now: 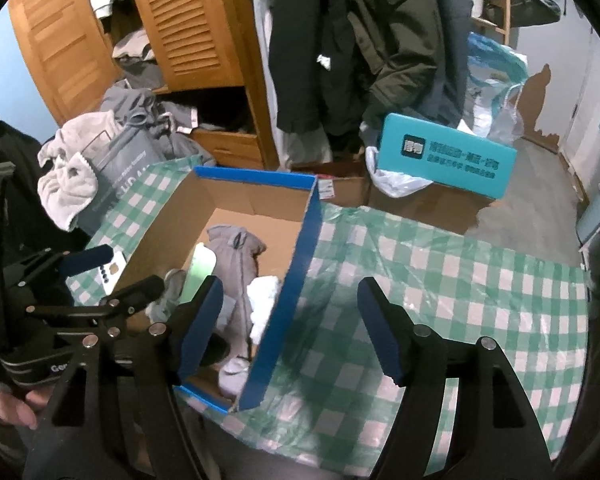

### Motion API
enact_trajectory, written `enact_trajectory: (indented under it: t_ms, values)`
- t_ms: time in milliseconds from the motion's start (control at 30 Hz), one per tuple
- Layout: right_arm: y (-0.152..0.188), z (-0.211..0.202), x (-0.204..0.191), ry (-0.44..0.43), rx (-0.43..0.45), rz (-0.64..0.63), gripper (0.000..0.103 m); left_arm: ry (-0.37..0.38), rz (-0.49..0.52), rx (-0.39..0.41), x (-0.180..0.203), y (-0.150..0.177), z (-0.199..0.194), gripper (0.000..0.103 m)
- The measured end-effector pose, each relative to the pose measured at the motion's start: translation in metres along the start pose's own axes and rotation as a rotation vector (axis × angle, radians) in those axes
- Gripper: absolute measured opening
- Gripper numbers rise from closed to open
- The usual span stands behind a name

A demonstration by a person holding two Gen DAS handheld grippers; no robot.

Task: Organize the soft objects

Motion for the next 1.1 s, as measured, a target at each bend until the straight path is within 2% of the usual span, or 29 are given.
enact_trajectory:
  t_ms: [300, 467, 700, 1100]
  values:
    - [0.004, -0.006, 0.013, -0.004, 0.01, 0.021, 0.071, 0.007, 0.003, 0.037, 0.011, -0.006, -0.01, 0.076]
    - [0.008, -0.005, 0.021, 0.0, 0.003, 0.036, 0.071, -0.016, 0.001, 0.045, 0.013, -0.008, -0.009, 0.076]
    - [0.01, -0.007, 0.026, 0.006, 0.005, 0.049, 0.071, -0.032, 0.028, 0.04, 0.02, -0.006, -0.008, 0.076]
    - [0.011, -0.007, 0.027, 0.008, 0.005, 0.051, 0.071, -0.026, 0.006, 0.017, 0.018, -0.005, -0.005, 0.076]
Point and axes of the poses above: each gripper's, at about its wrist camera, not at the fingertips, and z roughly the way its jaws point, x to its right, y to its underside, the point moved 10 cm from there along z, roughly the way its jaws point, and after that the axes turned 14 degrees about -x, right-handed, at the moved point
